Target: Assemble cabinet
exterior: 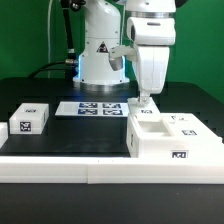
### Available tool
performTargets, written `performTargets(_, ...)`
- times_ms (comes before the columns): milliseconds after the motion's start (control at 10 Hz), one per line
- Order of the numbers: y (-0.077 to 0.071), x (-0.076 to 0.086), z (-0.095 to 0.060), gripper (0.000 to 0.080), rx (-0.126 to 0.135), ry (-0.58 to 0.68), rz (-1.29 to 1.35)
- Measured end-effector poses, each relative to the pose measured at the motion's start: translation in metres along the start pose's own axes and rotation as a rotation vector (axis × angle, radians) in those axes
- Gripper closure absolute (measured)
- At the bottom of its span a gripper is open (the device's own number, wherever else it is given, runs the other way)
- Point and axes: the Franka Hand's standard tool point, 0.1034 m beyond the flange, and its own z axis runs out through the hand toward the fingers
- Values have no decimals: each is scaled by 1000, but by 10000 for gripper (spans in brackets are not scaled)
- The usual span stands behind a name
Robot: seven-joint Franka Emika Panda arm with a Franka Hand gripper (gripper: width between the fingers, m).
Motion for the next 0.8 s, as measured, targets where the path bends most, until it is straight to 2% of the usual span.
performTargets(300,0,0,0,731,0,0,0)
performTargets(400,5,-1,2,731,-1,4,-10)
performTargets(500,15,0,1,731,-10,9,-8)
performTargets(800,57,3,-3,731,-49,26,7)
